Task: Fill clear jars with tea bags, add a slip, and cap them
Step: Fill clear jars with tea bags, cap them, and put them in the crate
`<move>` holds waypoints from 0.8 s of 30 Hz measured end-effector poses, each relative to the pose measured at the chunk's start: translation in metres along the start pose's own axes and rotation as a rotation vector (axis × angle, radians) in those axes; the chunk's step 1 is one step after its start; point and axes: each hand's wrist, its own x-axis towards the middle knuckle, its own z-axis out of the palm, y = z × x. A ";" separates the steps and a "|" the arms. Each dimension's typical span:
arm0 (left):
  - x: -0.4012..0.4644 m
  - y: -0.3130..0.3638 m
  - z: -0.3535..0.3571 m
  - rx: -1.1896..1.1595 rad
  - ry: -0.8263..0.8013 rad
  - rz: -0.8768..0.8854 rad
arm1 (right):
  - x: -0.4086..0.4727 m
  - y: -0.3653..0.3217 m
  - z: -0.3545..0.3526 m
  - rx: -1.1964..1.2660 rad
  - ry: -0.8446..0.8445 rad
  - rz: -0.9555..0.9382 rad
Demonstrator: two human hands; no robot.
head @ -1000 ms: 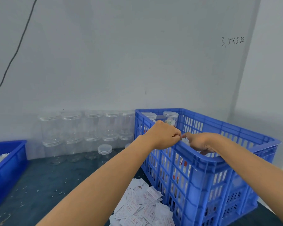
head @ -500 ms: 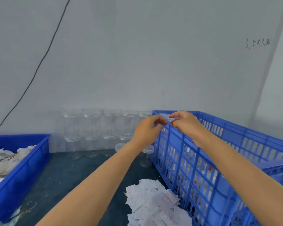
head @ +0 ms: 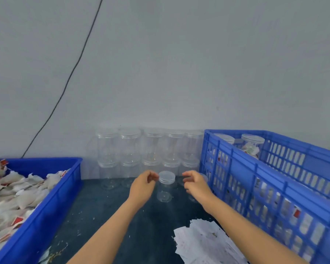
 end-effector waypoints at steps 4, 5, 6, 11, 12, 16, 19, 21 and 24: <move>0.009 -0.031 0.009 0.016 -0.049 -0.069 | 0.020 0.026 0.024 -0.015 -0.101 0.062; 0.012 -0.036 0.012 0.013 -0.054 -0.084 | 0.025 0.029 0.029 0.000 -0.099 0.072; 0.015 -0.040 0.015 0.013 -0.055 -0.097 | 0.031 0.031 0.033 0.017 -0.094 0.082; 0.028 -0.050 0.031 0.036 -0.073 -0.186 | 0.053 0.037 0.053 0.086 -0.068 0.110; 0.029 -0.052 0.034 0.042 -0.084 -0.200 | 0.056 0.038 0.056 0.095 -0.060 0.113; 0.030 -0.055 0.045 0.092 -0.162 -0.203 | 0.063 0.042 0.064 0.157 -0.051 0.132; 0.023 -0.056 0.051 0.091 -0.182 -0.142 | 0.061 0.042 0.065 0.162 -0.053 0.132; 0.016 -0.056 0.052 0.100 -0.165 -0.076 | 0.055 0.041 0.065 0.105 -0.060 0.083; 0.005 -0.052 0.046 0.179 -0.103 0.043 | 0.040 0.035 0.067 0.027 -0.080 -0.027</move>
